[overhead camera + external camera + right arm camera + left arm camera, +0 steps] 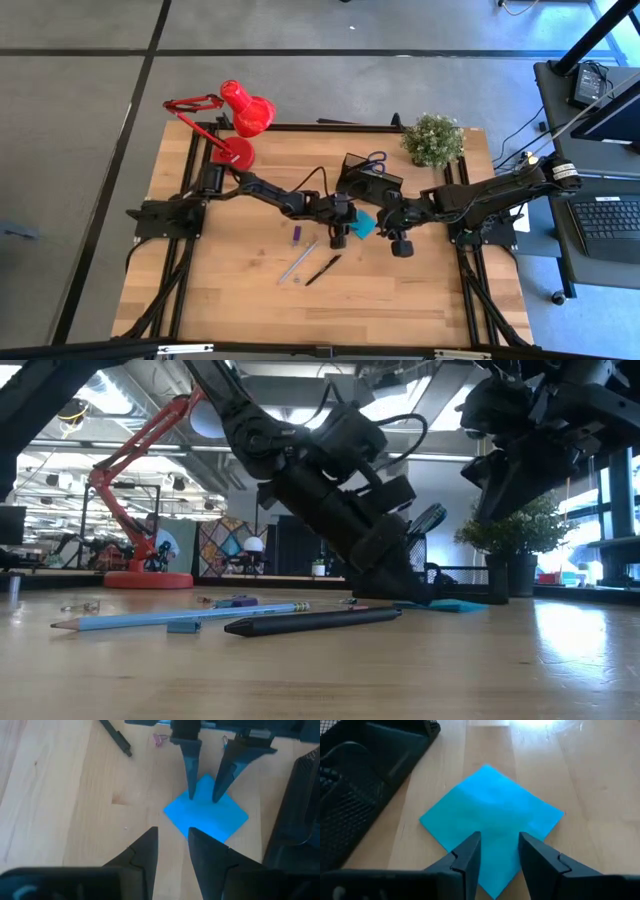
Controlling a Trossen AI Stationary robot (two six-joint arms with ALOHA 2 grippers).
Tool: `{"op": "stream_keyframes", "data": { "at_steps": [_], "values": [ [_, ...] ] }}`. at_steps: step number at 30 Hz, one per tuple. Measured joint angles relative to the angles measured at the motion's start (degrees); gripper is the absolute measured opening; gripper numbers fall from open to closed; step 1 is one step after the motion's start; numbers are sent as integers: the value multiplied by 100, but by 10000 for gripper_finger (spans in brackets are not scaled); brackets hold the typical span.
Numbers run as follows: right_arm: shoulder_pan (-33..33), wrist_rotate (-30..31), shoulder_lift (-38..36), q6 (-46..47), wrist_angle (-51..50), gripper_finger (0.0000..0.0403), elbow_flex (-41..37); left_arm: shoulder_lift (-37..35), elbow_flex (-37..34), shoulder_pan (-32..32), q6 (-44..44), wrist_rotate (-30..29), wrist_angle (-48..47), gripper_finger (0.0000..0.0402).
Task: Pick and place office supplies into organizer
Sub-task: Put the blue sticky note into the black desk organizer
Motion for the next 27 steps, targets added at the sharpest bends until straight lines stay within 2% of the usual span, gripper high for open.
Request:
{"op": "stream_keyframes", "data": {
  "at_steps": [6,19,27],
  "values": [
    [17,-94,0,-701,-52,113,0,161,19,31,-66,26,115,90],
    [31,-106,2,-923,-273,113,2,183,8,35,-14,48,68,55],
    [357,1068,517,-1506,-239,113,2,183,0,35,-7,37,73,52]
  ]
}}
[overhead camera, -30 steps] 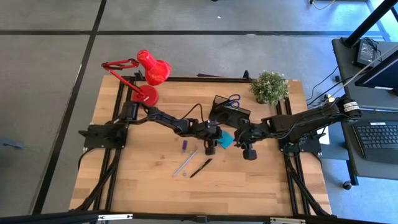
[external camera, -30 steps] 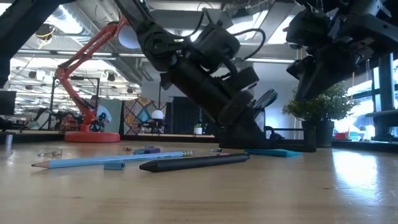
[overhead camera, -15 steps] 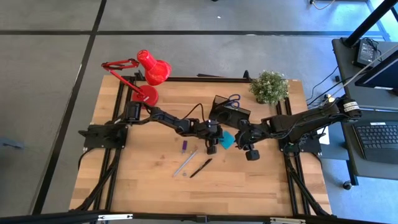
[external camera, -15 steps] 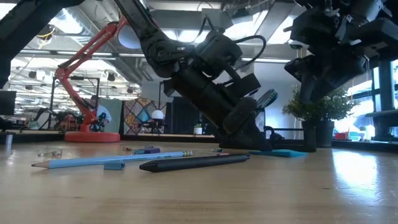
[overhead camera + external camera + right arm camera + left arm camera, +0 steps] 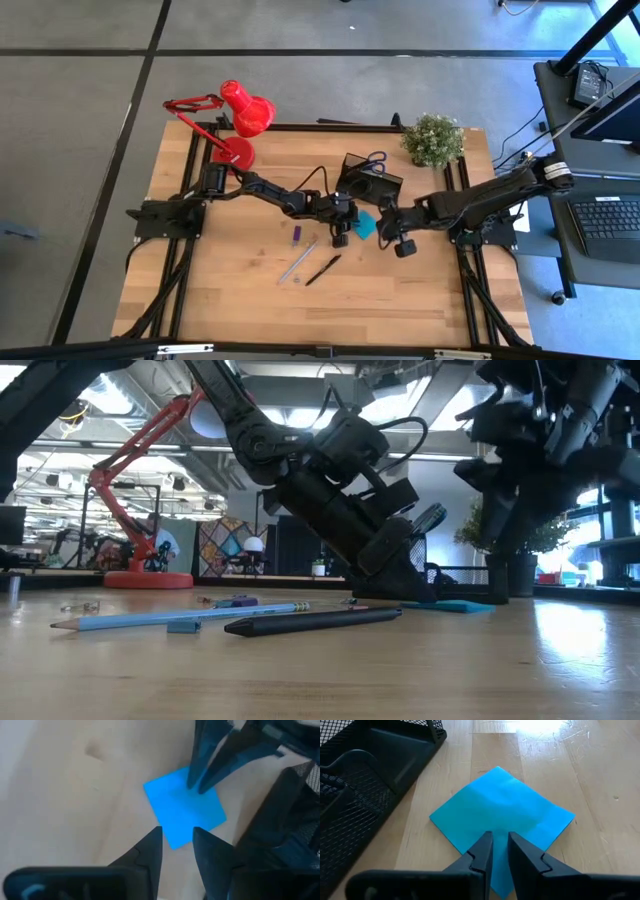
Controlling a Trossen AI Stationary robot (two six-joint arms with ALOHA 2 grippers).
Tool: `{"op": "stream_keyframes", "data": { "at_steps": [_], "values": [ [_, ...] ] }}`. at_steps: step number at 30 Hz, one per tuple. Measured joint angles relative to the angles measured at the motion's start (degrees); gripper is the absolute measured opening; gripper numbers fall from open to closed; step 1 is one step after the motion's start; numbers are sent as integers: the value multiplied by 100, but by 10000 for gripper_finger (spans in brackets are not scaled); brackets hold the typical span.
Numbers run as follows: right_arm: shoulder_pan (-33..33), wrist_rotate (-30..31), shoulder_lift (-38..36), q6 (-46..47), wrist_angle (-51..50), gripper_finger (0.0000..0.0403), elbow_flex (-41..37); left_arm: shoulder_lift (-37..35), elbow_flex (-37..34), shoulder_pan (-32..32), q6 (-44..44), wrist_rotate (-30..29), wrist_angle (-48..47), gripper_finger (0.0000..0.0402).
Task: Pick and place office supplies into organizer
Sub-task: Put the blue sticky note into the black desk organizer
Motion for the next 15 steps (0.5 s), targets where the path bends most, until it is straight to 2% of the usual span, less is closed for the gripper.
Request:
{"op": "stream_keyframes", "data": {
  "at_steps": [8,15],
  "values": [
    [217,236,651,-6,562,113,0,0,-10,-2,-1,38,-39,51],
    [512,1286,1198,8,475,113,0,-2,-11,-4,-10,130,-81,45]
  ]
}}
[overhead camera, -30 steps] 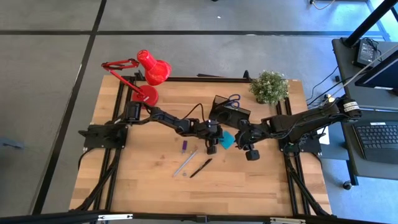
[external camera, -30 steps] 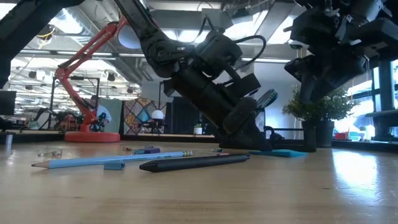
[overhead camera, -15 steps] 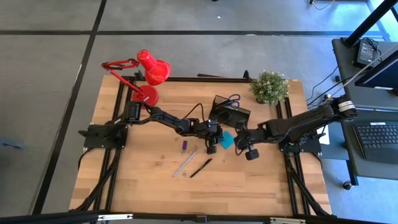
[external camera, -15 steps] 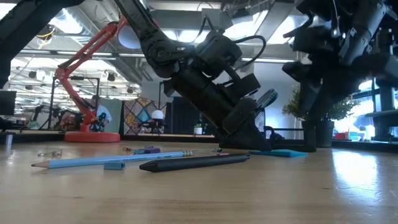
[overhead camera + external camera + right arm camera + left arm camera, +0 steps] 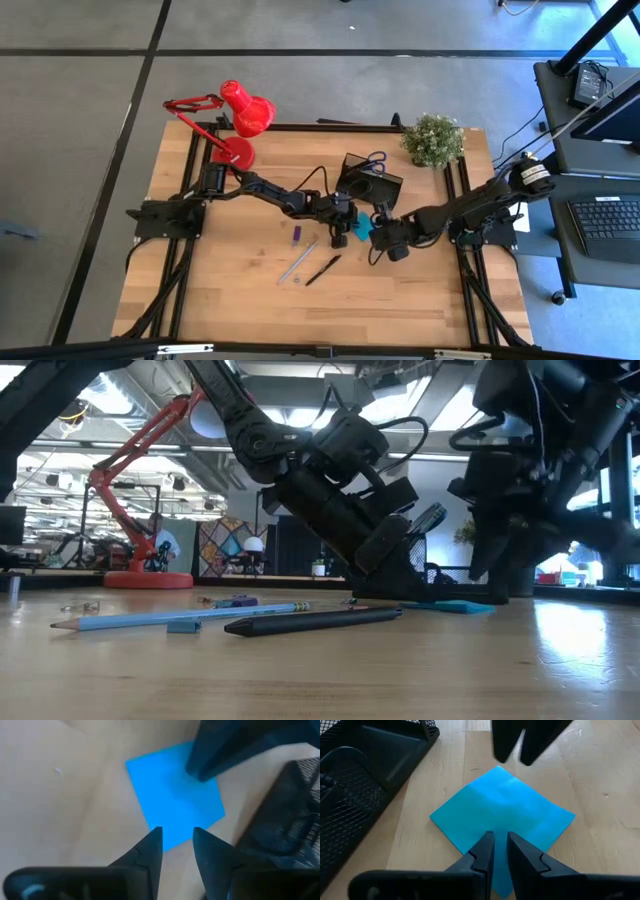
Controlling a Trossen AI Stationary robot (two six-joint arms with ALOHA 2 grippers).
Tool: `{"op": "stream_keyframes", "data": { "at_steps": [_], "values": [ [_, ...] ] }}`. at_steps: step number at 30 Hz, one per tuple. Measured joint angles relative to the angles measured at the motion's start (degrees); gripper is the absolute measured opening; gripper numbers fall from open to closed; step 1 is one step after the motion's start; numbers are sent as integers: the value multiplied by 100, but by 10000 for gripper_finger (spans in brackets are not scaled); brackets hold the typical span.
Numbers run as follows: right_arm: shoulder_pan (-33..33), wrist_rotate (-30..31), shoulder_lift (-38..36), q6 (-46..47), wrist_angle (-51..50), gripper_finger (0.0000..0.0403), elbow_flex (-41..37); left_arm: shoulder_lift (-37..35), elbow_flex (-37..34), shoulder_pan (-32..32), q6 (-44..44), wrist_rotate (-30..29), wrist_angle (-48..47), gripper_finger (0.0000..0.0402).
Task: Pick and place office supplies into organizer
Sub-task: Put the blue sticky note into the black desk organizer
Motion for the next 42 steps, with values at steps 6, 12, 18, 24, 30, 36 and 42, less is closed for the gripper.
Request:
{"op": "stream_keyframes", "data": {
  "at_steps": [6,12,18,24,30,36,42],
  "values": [
    [213,108,248,-73,-21,113,0,0,0,0,-35,1,-7,40],
    [349,141,507,-282,123,113,2,0,0,0,-40,1,-9,40],
    [395,542,949,-321,473,113,34,0,0,0,-98,4,-12,37],
    [408,1010,1186,-184,766,113,23,-2,-7,9,-180,144,-65,37],
    [396,1249,1226,-21,1195,113,-7,-4,-9,9,-192,165,-80,37],
    [375,1314,1247,35,1716,113,-26,-9,-11,9,-192,193,-111,37],
    [375,1222,1254,486,1957,113,-26,-13,-11,9,-190,246,-150,37]
  ]
}}
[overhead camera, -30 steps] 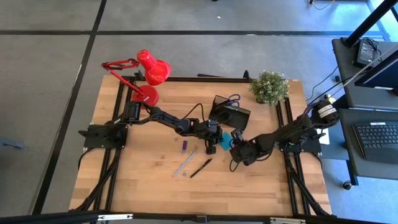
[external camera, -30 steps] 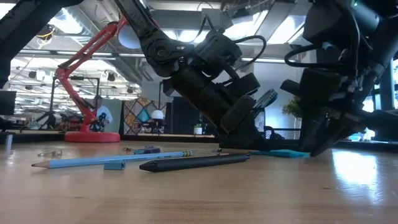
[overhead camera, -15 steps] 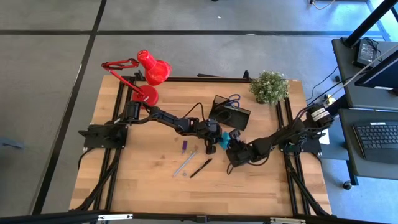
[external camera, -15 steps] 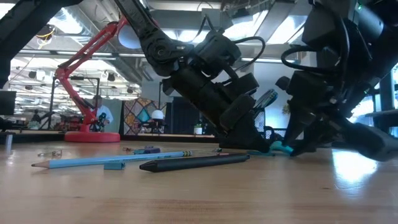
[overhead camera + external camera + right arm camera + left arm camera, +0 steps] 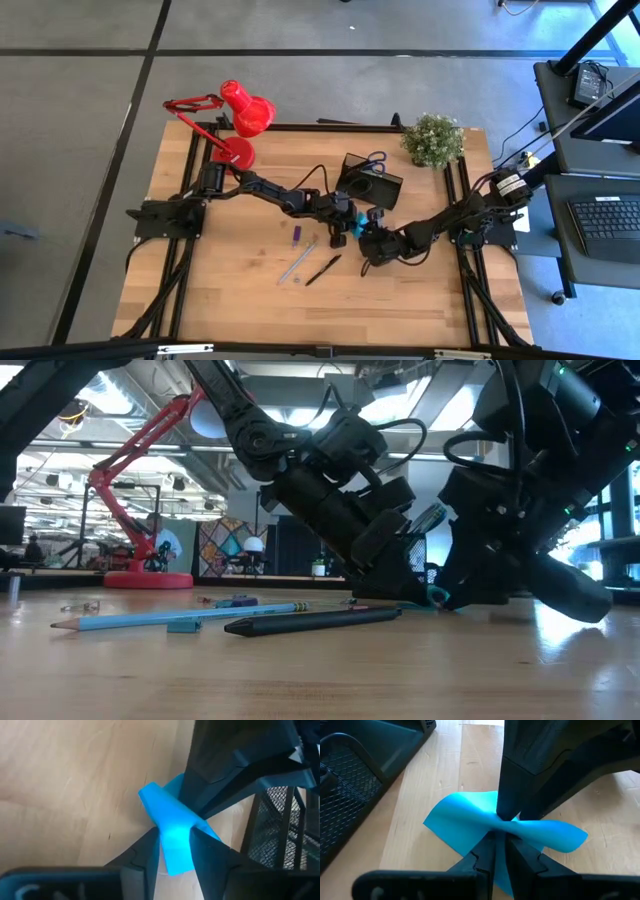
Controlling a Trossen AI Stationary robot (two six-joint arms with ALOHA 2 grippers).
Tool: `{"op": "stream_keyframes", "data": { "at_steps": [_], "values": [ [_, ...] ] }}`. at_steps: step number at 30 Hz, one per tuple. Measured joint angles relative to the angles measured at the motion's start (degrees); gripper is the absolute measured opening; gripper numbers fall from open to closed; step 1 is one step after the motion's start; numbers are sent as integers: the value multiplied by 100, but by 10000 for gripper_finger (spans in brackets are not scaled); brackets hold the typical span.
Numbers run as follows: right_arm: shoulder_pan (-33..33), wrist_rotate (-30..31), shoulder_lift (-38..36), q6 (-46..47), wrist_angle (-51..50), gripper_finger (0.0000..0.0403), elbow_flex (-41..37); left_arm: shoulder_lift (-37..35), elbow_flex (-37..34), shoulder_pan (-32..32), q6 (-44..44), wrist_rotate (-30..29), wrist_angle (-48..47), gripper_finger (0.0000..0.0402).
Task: Pick and place office supplies into organizer
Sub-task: Put the blue sticky note into the black desk organizer
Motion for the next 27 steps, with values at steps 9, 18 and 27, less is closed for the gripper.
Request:
{"op": "stream_keyframes", "data": {
  "at_steps": [9,18,27],
  "values": [
    [13,57,2,364,125,113,55,-5,0,0,-40,12,-47,37],
    [115,154,2,604,81,113,175,-9,2,64,-235,68,-95,37],
    [140,24,-20,564,624,113,225,1,13,70,-367,-7,-42,29]
  ]
}}
